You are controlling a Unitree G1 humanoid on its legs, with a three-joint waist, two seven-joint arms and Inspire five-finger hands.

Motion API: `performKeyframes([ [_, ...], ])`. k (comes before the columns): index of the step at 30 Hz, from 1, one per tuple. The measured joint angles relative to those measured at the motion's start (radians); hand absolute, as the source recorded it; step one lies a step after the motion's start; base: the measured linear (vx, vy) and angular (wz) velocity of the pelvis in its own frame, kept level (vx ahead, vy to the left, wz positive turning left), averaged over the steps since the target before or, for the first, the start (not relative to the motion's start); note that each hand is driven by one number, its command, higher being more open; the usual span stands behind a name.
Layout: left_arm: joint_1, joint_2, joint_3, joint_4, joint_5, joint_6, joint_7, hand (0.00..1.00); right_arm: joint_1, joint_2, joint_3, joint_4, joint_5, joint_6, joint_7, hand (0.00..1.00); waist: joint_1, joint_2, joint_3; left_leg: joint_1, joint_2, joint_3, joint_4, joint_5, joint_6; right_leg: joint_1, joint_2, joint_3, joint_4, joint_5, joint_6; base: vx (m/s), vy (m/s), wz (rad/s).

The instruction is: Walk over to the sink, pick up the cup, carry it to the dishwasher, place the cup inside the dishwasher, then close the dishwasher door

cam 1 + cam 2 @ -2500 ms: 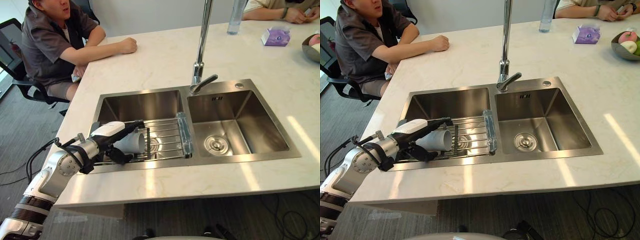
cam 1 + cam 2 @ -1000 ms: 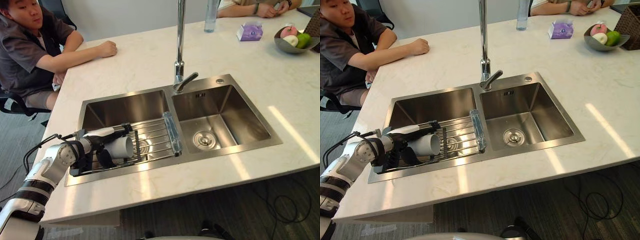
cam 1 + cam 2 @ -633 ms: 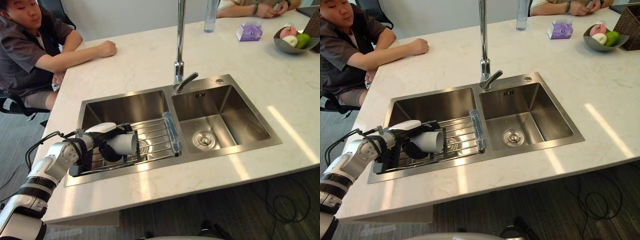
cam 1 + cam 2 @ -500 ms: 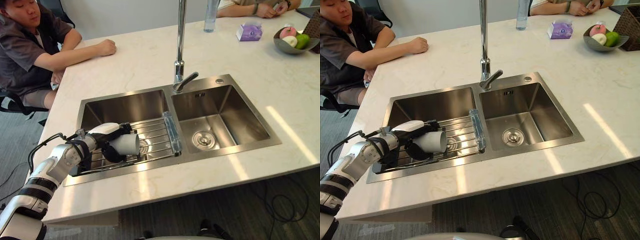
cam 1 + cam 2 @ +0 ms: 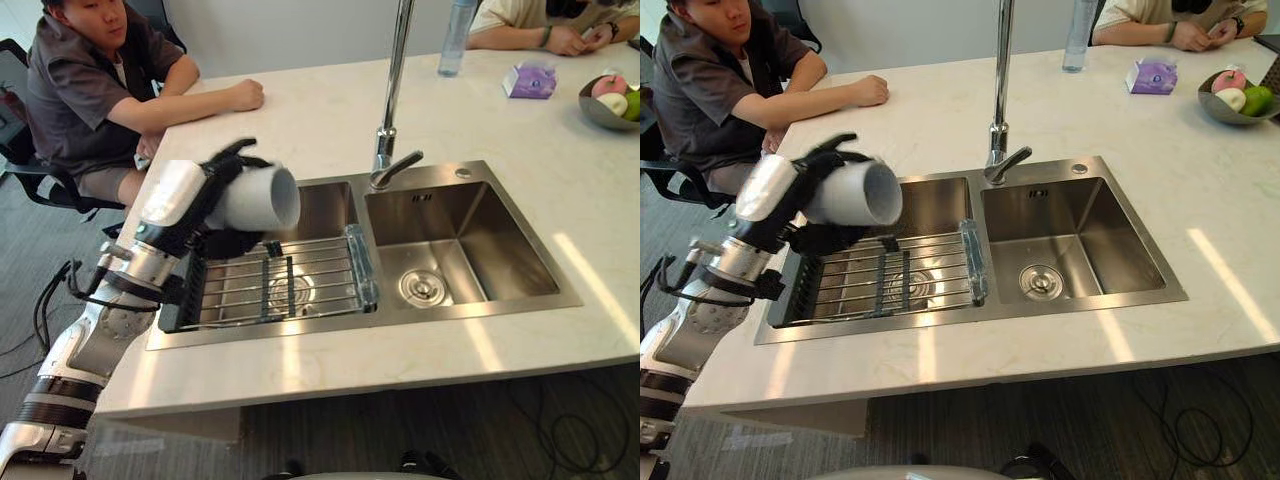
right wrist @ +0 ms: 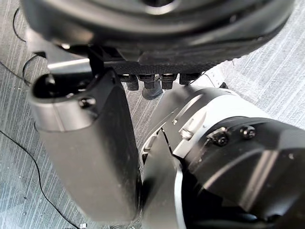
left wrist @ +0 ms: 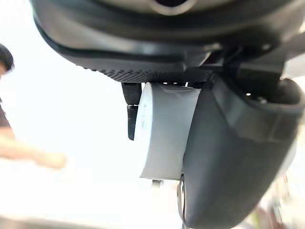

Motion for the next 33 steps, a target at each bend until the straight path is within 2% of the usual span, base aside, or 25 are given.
performKeyframes([
  [4, 0.096, -0.128, 0.195, -0.058, -0.071, 0.007, 0.127, 0.00, 0.003, 0.007, 0.000, 0.000, -0.019, -0.019, 0.000, 1.00, 0.021, -0.008, -0.005, 0.000, -0.002, -0.023, 0.000, 0.006, 0.001, 0.015, 0.000, -0.023, 0.000, -0.001, 0.000, -0.04, -0.011, 0.15],
  [5, 0.107, -0.146, 0.214, -0.060, -0.089, 0.011, 0.141, 0.00, 0.003, 0.008, 0.000, 0.000, -0.020, -0.019, -0.001, 1.00, 0.025, -0.010, -0.006, 0.000, -0.002, -0.027, 0.001, 0.007, 0.001, 0.018, -0.001, -0.029, 0.000, -0.001, 0.000, -0.04, -0.009, 0.22],
  [7, 0.150, -0.202, 0.288, -0.060, -0.157, 0.044, 0.194, 0.00, 0.005, 0.011, 0.001, 0.001, -0.035, -0.018, -0.003, 1.00, 0.045, -0.018, -0.010, -0.003, -0.003, -0.046, 0.001, 0.013, 0.002, 0.029, 0.000, -0.049, 0.000, -0.004, -0.001, -0.06, -0.012, 0.24],
  [10, 0.205, -0.242, 0.380, -0.061, -0.233, 0.077, 0.231, 0.00, 0.006, 0.014, 0.002, 0.001, -0.040, -0.018, -0.004, 1.00, 0.065, -0.029, -0.017, -0.021, -0.005, -0.076, 0.001, 0.020, 0.003, 0.037, 0.000, -0.081, 0.000, -0.009, -0.003, -0.06, -0.016, 0.32],
  [16, 0.282, -0.339, 0.525, -0.099, -0.436, 0.111, 0.263, 0.00, 0.005, 0.012, -0.003, 0.026, -0.065, -0.017, -0.008, 1.00, 0.106, -0.018, -0.025, -0.057, -0.003, -0.137, 0.026, 0.023, -0.001, 0.054, 0.009, -0.136, 0.011, -0.030, -0.011, -0.04, -0.029, 0.33],
  [18, 0.321, -0.383, 0.535, -0.136, -0.449, 0.122, 0.269, 0.00, 0.003, 0.012, -0.035, 0.045, -0.088, -0.014, -0.008, 1.00, 0.120, -0.009, -0.027, -0.058, -0.005, -0.161, 0.020, 0.025, 0.006, 0.059, 0.001, -0.168, 0.056, -0.069, -0.005, -0.02, -0.020, 0.53],
  [19, 0.345, -0.393, 0.534, -0.141, -0.448, 0.125, 0.263, 0.00, 0.003, 0.012, -0.062, 0.054, -0.094, -0.012, -0.010, 1.00, 0.118, -0.004, -0.031, -0.056, -0.004, -0.128, 0.011, 0.022, 0.044, 0.064, -0.013, -0.195, 0.088, -0.096, 0.003, 0.00, -0.005, 0.87],
  [20, 0.356, -0.394, 0.535, -0.141, -0.448, 0.139, 0.252, 0.00, 0.004, 0.013, -0.088, 0.059, -0.098, -0.011, -0.010, 1.00, 0.112, -0.003, -0.033, -0.053, 0.011, -0.005, 0.002, 0.018, 0.105, 0.069, -0.038, -0.226, 0.118, -0.119, 0.010, 0.02, -0.002, 0.98],
  [21, 0.359, -0.395, 0.535, -0.140, -0.448, 0.141, 0.246, 0.00, 0.004, 0.012, -0.099, 0.059, -0.098, -0.010, -0.011, 1.00, 0.108, 0.000, -0.034, -0.053, 0.020, 0.053, -0.002, 0.024, 0.122, 0.070, -0.047, -0.239, 0.130, -0.127, 0.010, 0.05, 0.012, 1.14],
  [22, 0.359, -0.395, 0.535, -0.139, -0.448, 0.142, 0.243, 0.00, 0.009, 0.012, -0.124, 0.063, -0.098, -0.009, -0.019, 1.00, 0.103, 0.008, -0.034, -0.053, 0.027, 0.134, -0.002, 0.055, 0.165, 0.082, -0.064, -0.270, 0.150, -0.140, 0.015, 0.07, 0.035, 0.95],
  [23, 0.362, -0.396, 0.540, -0.138, -0.448, 0.140, 0.237, 0.00, 0.010, 0.009, -0.145, 0.067, -0.101, -0.008, -0.034, 1.00, 0.114, 0.015, -0.037, -0.049, 0.021, 0.172, 0.003, 0.074, 0.163, 0.093, -0.082, -0.291, 0.169, -0.153, 0.022, 0.08, 0.054, 0.77],
  [24, 0.364, -0.396, 0.546, -0.137, -0.448, 0.140, 0.236, 0.00, 0.008, 0.007, -0.155, 0.068, -0.107, -0.008, -0.041, 1.00, 0.120, 0.018, -0.036, -0.047, 0.016, 0.186, 0.008, 0.087, 0.146, 0.097, -0.093, -0.296, 0.180, -0.162, 0.027, 0.10, 0.080, 0.73],
  [25, 0.364, -0.396, 0.558, -0.134, -0.448, 0.138, 0.238, 0.00, 0.005, 0.006, -0.173, 0.071, -0.117, -0.006, -0.045, 1.00, 0.111, 0.018, -0.035, -0.051, 0.004, 0.235, 0.031, 0.089, 0.144, 0.103, -0.106, -0.297, 0.207, -0.195, 0.034, 0.06, 0.069, 0.72],
  [27, 0.363, -0.401, 0.559, -0.129, -0.450, 0.133, 0.246, 0.00, -0.002, 0.007, -0.192, 0.081, -0.119, -0.006, -0.053, 1.00, 0.102, 0.016, -0.034, -0.054, -0.014, 0.247, 0.045, 0.089, 0.144, 0.107, -0.133, -0.299, 0.272, -0.252, 0.035, 0.02, 0.042, 0.85],
  [31, 0.363, -0.418, 0.560, -0.121, -0.498, 0.129, 0.275, 0.00, -0.014, -0.013, -0.196, 0.100, -0.116, -0.012, -0.055, 1.00, 0.113, 0.023, -0.030, -0.065, -0.021, 0.300, 0.054, 0.093, 0.153, 0.095, -0.172, -0.343, 0.379, -0.329, 0.046, 0.00, -0.007, 0.46],
  [32, 0.363, -0.420, 0.560, -0.120, -0.506, 0.129, 0.276, 0.00, -0.016, -0.015, -0.197, 0.101, -0.115, -0.015, -0.055, 1.00, 0.114, 0.023, -0.030, -0.072, -0.025, 0.302, 0.053, 0.105, 0.159, 0.089, -0.179, -0.348, 0.394, -0.339, 0.045, -0.04, -0.037, 0.58],
  [33, 0.360, -0.427, 0.558, -0.114, -0.515, 0.129, 0.277, 0.00, -0.035, -0.023, -0.198, 0.114, -0.113, -0.023, -0.048, 1.00, 0.105, 0.023, -0.030, -0.091, -0.044, 0.317, 0.034, 0.169, 0.163, 0.076, -0.190, -0.357, 0.409, -0.351, 0.037, -0.09, -0.037, 0.77],
])
